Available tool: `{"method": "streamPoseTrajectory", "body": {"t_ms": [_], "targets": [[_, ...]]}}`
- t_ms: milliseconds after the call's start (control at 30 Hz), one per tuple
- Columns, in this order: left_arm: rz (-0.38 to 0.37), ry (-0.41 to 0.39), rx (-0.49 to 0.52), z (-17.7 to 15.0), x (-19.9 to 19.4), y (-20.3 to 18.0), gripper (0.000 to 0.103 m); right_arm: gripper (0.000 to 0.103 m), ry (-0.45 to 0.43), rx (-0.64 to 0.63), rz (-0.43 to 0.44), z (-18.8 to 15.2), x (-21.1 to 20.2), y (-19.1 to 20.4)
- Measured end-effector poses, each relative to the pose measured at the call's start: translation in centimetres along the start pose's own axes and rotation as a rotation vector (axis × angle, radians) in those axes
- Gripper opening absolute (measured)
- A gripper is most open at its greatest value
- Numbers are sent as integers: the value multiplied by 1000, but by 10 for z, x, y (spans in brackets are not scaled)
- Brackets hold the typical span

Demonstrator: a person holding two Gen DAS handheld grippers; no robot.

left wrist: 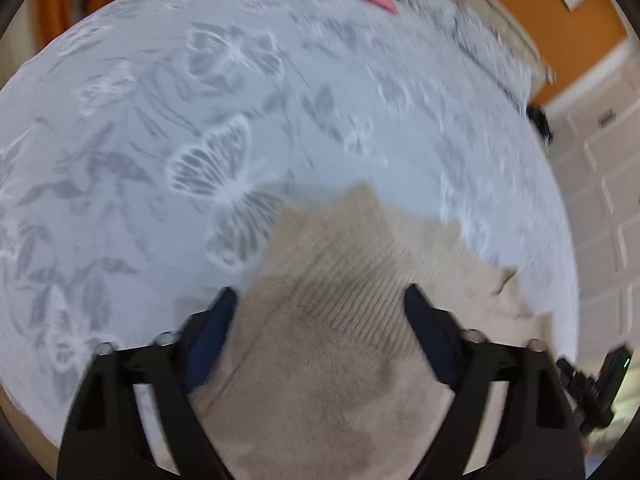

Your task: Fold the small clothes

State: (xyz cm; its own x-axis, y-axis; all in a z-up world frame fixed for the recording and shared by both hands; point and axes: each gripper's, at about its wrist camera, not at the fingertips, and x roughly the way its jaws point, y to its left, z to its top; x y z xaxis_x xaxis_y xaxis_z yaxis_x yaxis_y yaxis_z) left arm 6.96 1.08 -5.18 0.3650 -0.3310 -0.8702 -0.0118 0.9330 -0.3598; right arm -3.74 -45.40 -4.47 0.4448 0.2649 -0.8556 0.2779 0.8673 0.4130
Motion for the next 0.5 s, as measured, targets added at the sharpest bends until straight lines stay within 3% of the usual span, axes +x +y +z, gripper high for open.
{"method": "streamPoseTrajectory", "body": {"t_ms": [33, 67, 133, 233, 300, 333, 433, 500], "targets": [[19, 22, 19, 0, 5, -4, 27, 6, 24, -15, -7, 1, 4, 3], [28, 27, 12, 3, 3, -5, 11, 6, 22, -10, 11, 4, 1, 7], [-65, -40, -38, 10, -21, -7, 11, 6, -115, -16, 80, 13, -36, 15], [-83, -122, -19, 21, -50, -13, 11, 6, -238, 0, 116, 18, -77, 12], [-47, -103, -22, 26, -38, -10, 11, 6, -204, 31, 62, 21, -60, -9], [-19, -79, -30, 28, -25, -6, 11, 6, -142, 59, 11, 23, -36, -26], [34, 6, -89, 24, 17, 12, 11, 6, -12, 149, -22, 14, 8, -57], [-1, -20, -117, 23, 10, 12, 11, 5, -49, 156, 6, 14, -4, -54]]}}
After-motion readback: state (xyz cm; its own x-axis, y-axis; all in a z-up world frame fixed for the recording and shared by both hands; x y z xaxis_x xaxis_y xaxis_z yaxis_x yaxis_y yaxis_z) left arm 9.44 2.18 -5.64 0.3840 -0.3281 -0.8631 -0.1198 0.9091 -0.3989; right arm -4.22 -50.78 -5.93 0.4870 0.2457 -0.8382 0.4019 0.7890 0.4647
